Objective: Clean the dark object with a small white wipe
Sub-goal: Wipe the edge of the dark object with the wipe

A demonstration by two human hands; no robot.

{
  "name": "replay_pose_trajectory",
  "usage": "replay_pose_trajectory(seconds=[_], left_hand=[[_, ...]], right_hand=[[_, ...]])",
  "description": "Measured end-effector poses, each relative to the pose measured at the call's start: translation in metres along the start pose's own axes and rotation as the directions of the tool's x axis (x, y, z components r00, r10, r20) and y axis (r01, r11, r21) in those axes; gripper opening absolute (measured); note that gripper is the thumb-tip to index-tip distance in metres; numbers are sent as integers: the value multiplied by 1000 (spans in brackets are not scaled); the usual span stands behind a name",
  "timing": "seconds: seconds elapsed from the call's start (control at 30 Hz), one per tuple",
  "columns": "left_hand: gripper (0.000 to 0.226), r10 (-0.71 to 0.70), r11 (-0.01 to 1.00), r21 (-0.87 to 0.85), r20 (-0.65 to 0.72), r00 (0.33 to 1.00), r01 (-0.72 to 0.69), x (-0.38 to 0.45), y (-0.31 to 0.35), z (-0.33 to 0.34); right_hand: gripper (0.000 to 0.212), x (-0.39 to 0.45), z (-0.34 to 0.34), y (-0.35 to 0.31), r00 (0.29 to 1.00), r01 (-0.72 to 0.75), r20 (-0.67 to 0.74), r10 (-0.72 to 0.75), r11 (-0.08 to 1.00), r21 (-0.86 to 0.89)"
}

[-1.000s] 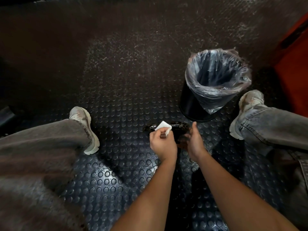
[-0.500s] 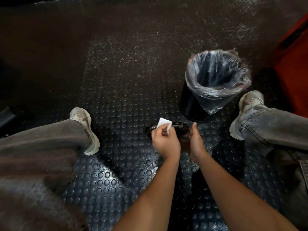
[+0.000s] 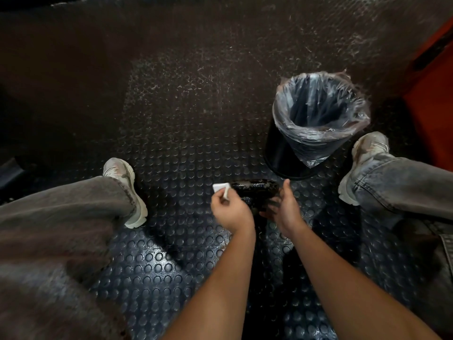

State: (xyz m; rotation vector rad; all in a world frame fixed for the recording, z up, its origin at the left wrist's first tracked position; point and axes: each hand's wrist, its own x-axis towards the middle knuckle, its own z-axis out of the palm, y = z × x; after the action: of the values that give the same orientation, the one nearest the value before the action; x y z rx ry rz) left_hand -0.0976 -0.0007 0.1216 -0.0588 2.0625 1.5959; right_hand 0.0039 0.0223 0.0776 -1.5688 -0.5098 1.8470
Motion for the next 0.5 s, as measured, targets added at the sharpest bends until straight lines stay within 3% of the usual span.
replay_pose_trajectory(seconds=[0.1,0.23,0.37,0.5], left_hand=[[9,139,977,131,200,970,-167,-14,-7,3],[10,140,948,225,333,933,-223,-6,-23,-4],[2,9,970,238,166,986,-49,10,-27,-11],[7,-213,977,-34,2,977,212,12,-11,-5]], right_hand=[[71,4,0,2,1000,4,-10,-4,1000,-25],[67,5,-3,4,1000,11,1,-11,1000,-20],[63,2,-2,2,1000,8,22,-8,1000,-16],[52,0,-1,-1,999,3,33,-3,1000,-8]])
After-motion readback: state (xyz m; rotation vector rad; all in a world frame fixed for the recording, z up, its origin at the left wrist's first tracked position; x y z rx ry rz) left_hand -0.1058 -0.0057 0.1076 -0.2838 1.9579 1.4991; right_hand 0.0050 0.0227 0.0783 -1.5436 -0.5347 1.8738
